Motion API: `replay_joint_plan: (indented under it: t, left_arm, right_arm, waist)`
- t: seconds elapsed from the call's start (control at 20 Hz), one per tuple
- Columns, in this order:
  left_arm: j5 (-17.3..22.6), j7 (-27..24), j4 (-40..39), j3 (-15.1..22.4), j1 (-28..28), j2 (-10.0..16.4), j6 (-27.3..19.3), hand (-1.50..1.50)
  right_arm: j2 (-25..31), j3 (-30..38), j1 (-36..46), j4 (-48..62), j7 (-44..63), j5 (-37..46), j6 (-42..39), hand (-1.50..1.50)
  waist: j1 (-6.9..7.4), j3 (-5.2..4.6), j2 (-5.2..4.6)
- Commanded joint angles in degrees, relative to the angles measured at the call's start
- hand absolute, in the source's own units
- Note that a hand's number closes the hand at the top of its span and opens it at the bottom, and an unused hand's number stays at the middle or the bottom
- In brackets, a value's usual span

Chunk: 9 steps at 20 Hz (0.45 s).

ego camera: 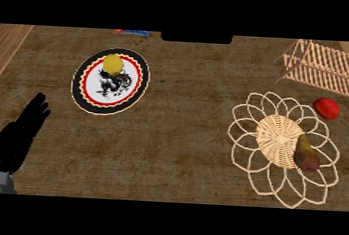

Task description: Pick the tomato from the placemat and place it in the tiered shelf

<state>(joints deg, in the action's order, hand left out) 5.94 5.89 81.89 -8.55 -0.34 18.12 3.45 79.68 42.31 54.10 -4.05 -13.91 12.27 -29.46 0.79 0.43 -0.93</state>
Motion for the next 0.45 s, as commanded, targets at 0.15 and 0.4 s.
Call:
replay_joint_plan:
  t: [0.15,0.4]
  left_arm:
    - [-0.19,-1.5,0.5,-0.69,2.61,-0.41,-0.52,0.0]
    - [0.71,-1.5,-0.05,-2.6,3.33,0.22,-0.76,0.0]
  right_arm:
    - [8.88,0.89,-9.49,2.06,-0.55,-0.75,-8.97,-1.5]
    - [9.78,2.6,-14.71,3.5,-5.32,-2.48,-11.52,-1.5]
  waist:
    - [-2.0,0.38,0.47]
    - [-3.42,0.64,0.63]
